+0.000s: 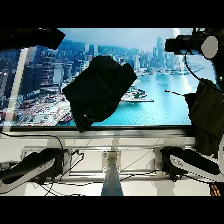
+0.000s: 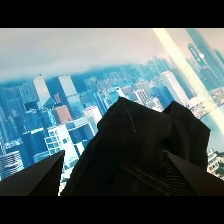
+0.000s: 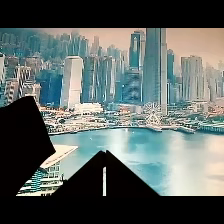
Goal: Fold the clothes and pants, and hang the long-sleeved shirts on hangers.
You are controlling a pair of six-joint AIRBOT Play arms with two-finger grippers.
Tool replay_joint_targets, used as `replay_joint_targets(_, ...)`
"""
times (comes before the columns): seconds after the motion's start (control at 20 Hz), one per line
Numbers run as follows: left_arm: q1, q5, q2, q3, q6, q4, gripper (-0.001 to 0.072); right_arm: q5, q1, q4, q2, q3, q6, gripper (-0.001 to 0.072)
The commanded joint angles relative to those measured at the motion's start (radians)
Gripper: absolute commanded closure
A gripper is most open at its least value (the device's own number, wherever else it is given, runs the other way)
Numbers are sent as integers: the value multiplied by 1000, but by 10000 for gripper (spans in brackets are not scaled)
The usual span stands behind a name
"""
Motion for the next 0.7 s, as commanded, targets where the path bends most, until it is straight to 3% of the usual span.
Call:
replay_joint_targets(0.0,1,0,1,0,0,0,9,0,1,0,1,0,0,686)
replay_joint_targets(0.65,1,0,1,0,0,0,9,-58,1,7,1,0,0,686)
